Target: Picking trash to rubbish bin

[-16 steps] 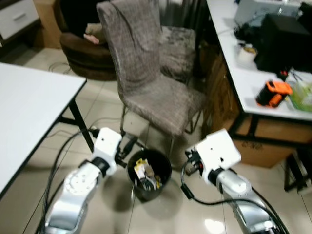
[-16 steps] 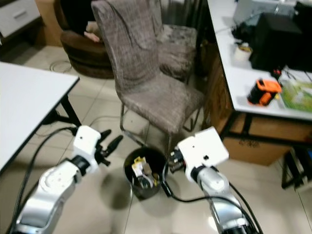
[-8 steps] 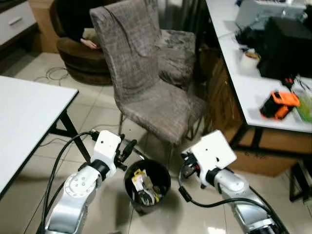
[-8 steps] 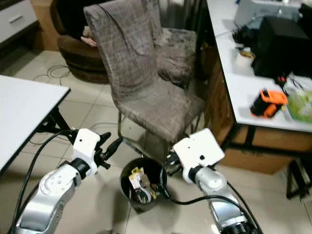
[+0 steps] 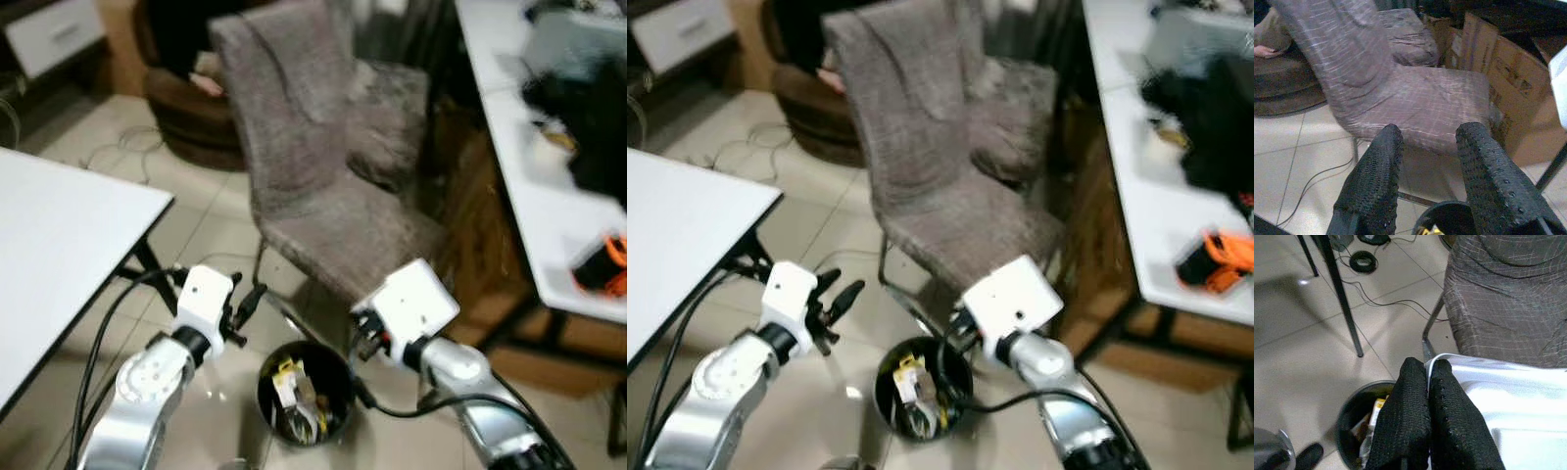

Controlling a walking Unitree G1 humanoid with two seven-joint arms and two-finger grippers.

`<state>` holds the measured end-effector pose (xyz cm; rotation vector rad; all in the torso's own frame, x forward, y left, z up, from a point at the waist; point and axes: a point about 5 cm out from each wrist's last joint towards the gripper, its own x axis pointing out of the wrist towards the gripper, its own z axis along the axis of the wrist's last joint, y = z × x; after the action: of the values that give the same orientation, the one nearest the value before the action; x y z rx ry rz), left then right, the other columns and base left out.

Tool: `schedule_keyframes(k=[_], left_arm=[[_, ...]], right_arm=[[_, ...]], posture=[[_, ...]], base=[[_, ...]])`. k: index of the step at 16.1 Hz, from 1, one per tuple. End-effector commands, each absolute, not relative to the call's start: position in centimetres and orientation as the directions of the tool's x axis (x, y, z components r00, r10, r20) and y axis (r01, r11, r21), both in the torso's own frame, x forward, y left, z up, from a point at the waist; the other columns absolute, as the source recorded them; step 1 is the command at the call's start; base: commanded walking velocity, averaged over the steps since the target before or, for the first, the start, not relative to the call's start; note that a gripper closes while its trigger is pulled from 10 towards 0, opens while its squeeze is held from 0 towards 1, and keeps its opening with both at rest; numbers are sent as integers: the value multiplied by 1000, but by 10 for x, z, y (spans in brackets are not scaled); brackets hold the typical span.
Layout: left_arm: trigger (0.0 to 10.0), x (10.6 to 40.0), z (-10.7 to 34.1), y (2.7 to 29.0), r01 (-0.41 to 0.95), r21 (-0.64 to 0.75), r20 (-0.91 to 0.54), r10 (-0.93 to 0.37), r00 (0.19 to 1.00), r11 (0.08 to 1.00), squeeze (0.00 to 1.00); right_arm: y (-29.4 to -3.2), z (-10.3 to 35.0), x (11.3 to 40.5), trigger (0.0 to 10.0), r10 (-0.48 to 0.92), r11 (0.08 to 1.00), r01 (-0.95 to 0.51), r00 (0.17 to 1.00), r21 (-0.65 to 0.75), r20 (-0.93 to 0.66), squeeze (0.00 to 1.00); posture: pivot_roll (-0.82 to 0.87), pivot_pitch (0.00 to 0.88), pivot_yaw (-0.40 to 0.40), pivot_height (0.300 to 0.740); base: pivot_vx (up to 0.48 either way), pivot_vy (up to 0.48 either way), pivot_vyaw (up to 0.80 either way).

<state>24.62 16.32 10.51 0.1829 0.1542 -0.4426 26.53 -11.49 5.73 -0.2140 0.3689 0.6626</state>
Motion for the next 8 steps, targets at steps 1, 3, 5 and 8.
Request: schedule_keyframes(k=[1, 3, 5, 8], left_arm=[[10000, 244, 104, 165, 463, 151, -216, -428, 877, 873, 0], [10000, 241, 101, 164, 501, 167, -236, -459, 857, 849, 0], [10000, 234, 97, 167, 546, 194, -290, -484, 826, 815, 0], [10000, 218, 100, 176, 608, 161, -332, -538, 775, 777, 0]], right_arm=[[-110, 55, 264, 10000, 569, 775, -631, 726, -44, -386, 0], [-107, 55, 266, 10000, 584, 774, -633, 728, -24, -360, 0], [-92, 59, 271, 10000, 623, 763, -646, 741, -15, -251, 0], [-71, 56, 270, 10000, 743, 667, -688, 644, 287, -183, 0]], posture=[[-13, 115, -64, 740], [-8, 123, -57, 740], [1, 138, -50, 740], [24, 181, -42, 740]], base=[[0, 0, 0], [0, 0, 0], [0, 0, 0], [0, 0, 0]])
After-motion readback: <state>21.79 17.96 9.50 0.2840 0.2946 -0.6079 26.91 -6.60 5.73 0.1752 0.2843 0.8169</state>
